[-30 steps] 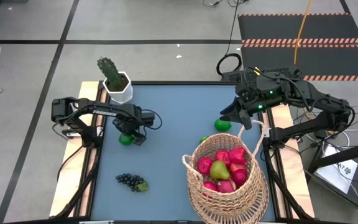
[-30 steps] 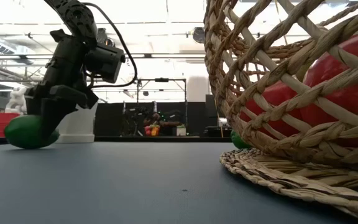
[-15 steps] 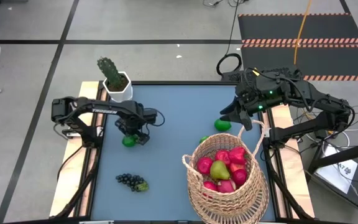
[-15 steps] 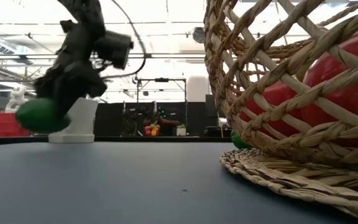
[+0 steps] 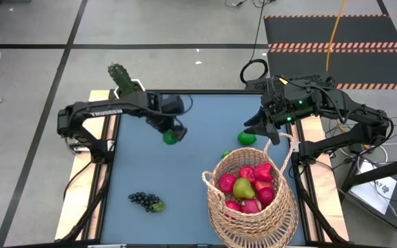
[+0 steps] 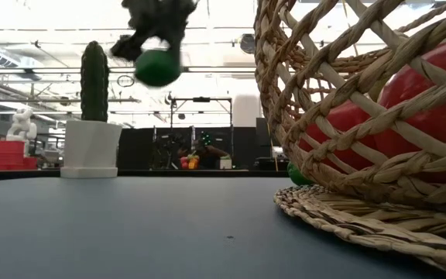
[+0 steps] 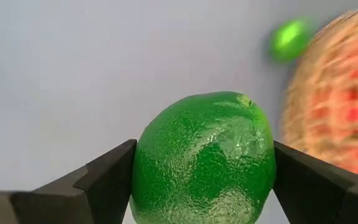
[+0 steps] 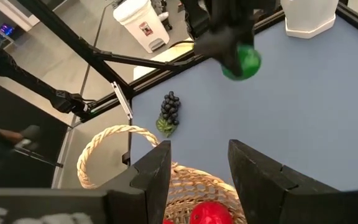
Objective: Build produce basket
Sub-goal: Put the green lime into the brown basket
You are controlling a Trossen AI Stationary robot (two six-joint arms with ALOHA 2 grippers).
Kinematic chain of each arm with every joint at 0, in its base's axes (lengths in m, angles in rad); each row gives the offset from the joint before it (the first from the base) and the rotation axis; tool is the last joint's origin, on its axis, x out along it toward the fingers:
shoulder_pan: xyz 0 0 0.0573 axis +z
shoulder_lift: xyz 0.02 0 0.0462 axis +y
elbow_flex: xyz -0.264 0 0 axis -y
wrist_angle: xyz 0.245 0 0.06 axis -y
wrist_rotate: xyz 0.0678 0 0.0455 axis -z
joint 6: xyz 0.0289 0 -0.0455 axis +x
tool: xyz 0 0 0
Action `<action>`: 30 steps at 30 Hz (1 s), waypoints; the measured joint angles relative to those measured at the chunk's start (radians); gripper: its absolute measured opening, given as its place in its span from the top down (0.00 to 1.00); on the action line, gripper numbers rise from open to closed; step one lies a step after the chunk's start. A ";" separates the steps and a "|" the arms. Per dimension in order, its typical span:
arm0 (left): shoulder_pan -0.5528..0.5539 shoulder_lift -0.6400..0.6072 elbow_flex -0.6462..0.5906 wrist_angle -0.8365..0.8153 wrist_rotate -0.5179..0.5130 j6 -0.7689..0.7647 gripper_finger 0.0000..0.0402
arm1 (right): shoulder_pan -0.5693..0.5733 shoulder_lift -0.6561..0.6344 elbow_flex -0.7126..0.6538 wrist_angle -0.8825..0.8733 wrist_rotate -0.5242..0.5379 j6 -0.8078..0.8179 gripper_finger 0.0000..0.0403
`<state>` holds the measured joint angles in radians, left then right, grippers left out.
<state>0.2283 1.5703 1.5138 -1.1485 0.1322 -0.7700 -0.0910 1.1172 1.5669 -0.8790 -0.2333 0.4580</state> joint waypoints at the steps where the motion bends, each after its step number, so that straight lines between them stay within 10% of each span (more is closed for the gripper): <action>1: 0.000 0.000 0.042 0.005 -0.009 -0.001 0.19 | 0.000 0.000 0.000 0.000 0.000 -0.006 0.62; 30: 0.020 0.000 0.709 0.519 -0.053 0.168 0.19 | -0.001 0.000 0.000 0.026 0.133 -0.081 0.62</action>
<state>0.2485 1.5703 2.2226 -0.6296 0.0792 -0.6019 -0.0917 1.1172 1.5669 -0.8533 -0.1007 0.3767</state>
